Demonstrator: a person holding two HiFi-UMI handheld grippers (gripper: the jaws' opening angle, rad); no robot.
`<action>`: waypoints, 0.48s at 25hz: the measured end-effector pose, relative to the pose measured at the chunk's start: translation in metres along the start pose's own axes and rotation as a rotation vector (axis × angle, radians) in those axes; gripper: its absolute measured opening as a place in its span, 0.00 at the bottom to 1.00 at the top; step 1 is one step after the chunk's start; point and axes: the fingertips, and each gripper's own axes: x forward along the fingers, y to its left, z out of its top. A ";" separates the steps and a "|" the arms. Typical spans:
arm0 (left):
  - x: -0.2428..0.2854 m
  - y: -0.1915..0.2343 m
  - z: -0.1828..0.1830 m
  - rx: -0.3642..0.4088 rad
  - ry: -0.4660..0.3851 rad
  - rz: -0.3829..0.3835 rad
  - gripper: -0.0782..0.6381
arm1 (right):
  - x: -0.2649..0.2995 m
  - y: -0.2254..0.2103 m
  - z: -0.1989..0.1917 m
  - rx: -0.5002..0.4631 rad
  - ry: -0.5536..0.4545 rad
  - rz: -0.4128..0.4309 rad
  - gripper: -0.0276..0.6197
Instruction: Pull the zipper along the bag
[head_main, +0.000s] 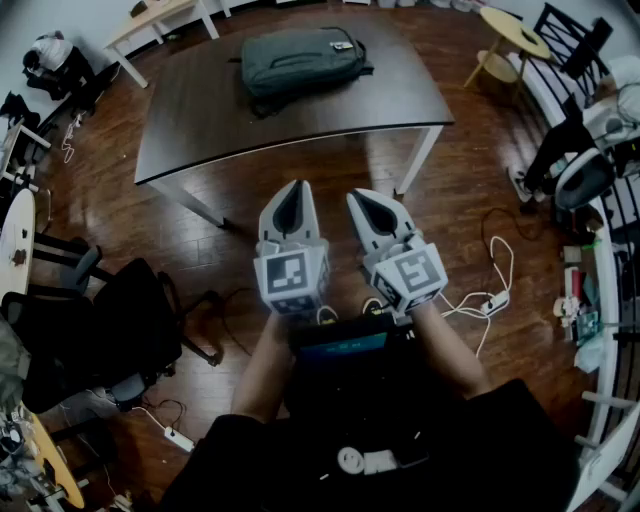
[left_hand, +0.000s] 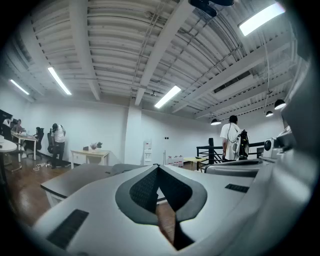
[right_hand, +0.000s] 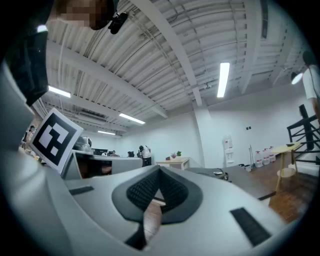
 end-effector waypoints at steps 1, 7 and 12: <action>0.000 0.001 0.000 0.000 -0.001 -0.001 0.11 | 0.001 0.001 0.000 -0.002 -0.001 -0.001 0.06; -0.007 0.008 -0.002 0.000 -0.005 -0.017 0.11 | 0.005 0.013 0.000 -0.012 -0.006 -0.008 0.06; -0.013 0.019 -0.003 0.001 -0.008 -0.032 0.11 | 0.010 0.025 -0.002 -0.014 -0.002 -0.023 0.06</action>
